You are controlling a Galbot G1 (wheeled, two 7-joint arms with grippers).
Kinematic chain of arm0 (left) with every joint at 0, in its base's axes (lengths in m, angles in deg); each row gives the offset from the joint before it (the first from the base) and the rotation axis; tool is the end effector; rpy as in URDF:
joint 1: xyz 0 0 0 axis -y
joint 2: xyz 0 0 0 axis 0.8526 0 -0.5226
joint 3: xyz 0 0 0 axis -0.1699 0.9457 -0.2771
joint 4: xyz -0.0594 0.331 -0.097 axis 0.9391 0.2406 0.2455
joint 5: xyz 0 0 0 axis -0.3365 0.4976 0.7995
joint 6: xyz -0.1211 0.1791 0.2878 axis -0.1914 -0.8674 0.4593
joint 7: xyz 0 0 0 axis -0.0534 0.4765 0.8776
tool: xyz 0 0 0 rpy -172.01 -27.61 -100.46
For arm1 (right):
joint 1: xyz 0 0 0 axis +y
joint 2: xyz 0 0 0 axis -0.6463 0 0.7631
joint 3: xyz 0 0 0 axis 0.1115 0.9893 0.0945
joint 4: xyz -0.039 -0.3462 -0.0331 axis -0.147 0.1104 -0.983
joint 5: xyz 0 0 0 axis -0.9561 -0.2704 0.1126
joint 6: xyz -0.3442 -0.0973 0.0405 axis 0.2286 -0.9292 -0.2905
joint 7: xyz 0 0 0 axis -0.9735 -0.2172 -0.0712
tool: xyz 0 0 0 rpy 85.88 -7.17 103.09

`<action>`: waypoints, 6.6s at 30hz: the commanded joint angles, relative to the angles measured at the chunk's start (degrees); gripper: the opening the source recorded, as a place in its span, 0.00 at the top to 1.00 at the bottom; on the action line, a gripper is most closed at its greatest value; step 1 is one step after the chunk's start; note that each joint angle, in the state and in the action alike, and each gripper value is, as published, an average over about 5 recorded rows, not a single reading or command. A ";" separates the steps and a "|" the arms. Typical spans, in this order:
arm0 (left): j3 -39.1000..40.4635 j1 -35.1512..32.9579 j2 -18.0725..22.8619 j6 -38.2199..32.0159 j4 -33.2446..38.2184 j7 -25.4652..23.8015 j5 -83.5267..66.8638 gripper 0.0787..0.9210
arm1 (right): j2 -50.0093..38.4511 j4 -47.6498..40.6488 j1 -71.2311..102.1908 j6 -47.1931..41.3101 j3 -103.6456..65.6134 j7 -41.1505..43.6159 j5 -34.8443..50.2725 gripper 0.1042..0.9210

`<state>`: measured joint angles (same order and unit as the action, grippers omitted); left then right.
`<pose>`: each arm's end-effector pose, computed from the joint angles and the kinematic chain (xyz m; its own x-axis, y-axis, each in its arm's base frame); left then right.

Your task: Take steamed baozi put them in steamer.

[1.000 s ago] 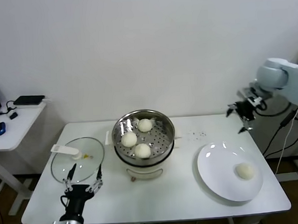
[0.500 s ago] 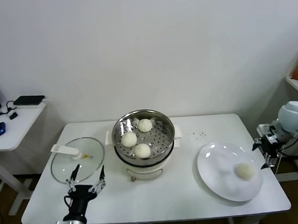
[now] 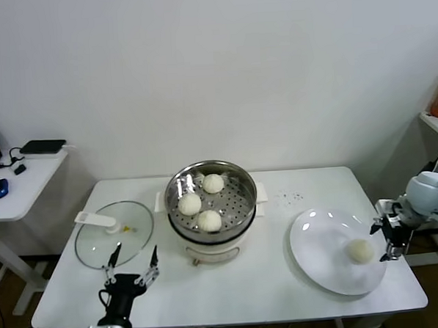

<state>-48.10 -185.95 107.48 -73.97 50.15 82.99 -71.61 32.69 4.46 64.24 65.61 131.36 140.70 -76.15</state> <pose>0.1449 0.0351 -0.3084 -0.9965 0.0201 0.0807 0.0295 0.9927 0.1169 0.4566 -0.2724 -0.2059 -0.0756 -0.0259 0.9968 -0.9886 0.1326 -0.0716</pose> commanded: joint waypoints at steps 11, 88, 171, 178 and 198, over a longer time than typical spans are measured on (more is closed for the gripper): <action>-0.90 0.39 0.11 0.39 -0.34 -0.04 -0.42 0.12 | 7.00 -5.34 2.52 -0.15 -1.33 -0.70 -0.05 0.12; -0.99 1.22 0.05 -0.78 -0.14 0.76 -0.47 0.12 | 46.31 -12.03 -48.81 -4.31 33.94 1.74 46.86 0.30; -2.87 -0.17 -0.75 -0.69 0.82 0.72 -0.79 0.12 | 38.81 -8.01 -33.04 -5.92 20.33 -3.89 39.30 0.12; -1.98 -0.27 -0.47 -0.43 1.46 0.74 0.05 0.12 | 25.28 0.57 -28.29 -5.35 10.36 -11.45 37.21 0.12; 1.74 -1.71 0.82 -0.77 2.87 2.90 2.27 0.12 | 2.19 22.34 31.28 2.46 -53.31 -33.11 28.64 0.12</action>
<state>-47.67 -187.32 108.06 -74.59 52.74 85.21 -70.19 45.73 15.32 62.70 63.27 112.05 119.36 -44.00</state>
